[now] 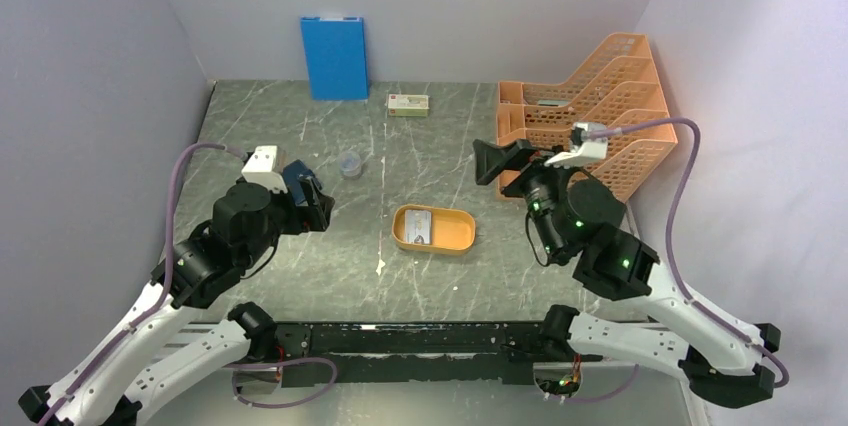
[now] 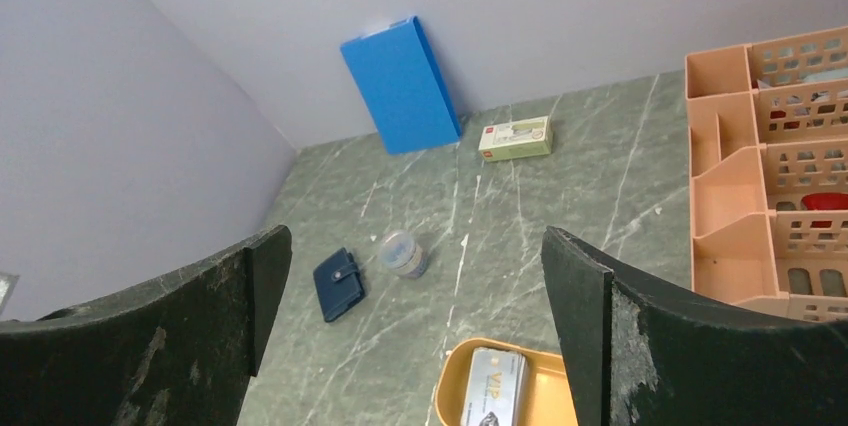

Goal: Put the credit cards into the card holder
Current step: Move the card holder to the center of the board.

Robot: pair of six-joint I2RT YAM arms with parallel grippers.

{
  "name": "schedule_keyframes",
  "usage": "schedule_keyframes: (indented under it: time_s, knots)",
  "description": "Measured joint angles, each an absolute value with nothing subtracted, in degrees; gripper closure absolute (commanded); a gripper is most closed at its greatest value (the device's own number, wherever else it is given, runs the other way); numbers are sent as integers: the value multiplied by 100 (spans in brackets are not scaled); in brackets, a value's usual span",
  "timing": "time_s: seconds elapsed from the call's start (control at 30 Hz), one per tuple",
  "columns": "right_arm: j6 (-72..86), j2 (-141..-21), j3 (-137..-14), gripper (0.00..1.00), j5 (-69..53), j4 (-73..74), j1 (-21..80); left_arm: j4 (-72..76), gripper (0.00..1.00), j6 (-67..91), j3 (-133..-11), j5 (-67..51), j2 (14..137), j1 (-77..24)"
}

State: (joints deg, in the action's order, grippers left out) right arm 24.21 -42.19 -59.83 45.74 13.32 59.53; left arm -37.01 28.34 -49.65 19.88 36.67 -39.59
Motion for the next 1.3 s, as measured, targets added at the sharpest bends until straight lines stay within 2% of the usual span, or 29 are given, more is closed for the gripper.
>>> schedule_keyframes:
  time_s: [0.23,0.67,1.0,1.1,1.3]
  knots:
    - [2502,-4805,-6139,0,4670,1584,5953,-3699,3,2818,-4963,2049,3704,-3959]
    - [2456,-4615,-6007,0,4790,1481,5953,-3736,3,2875,-4904,2375,3671,-3959]
    - [2296,-4965,-5927,0,3625,1817,5953,-4226,3,3597,-5317,2877,5133,-3876]
    - [2390,-5052,-5841,1,3304,1841,5951,-4101,3,3708,-5253,2591,5446,-3459]
    - [2641,-5223,-5419,1,2698,1938,5953,-3520,5,3879,-4757,1435,6025,-1413]
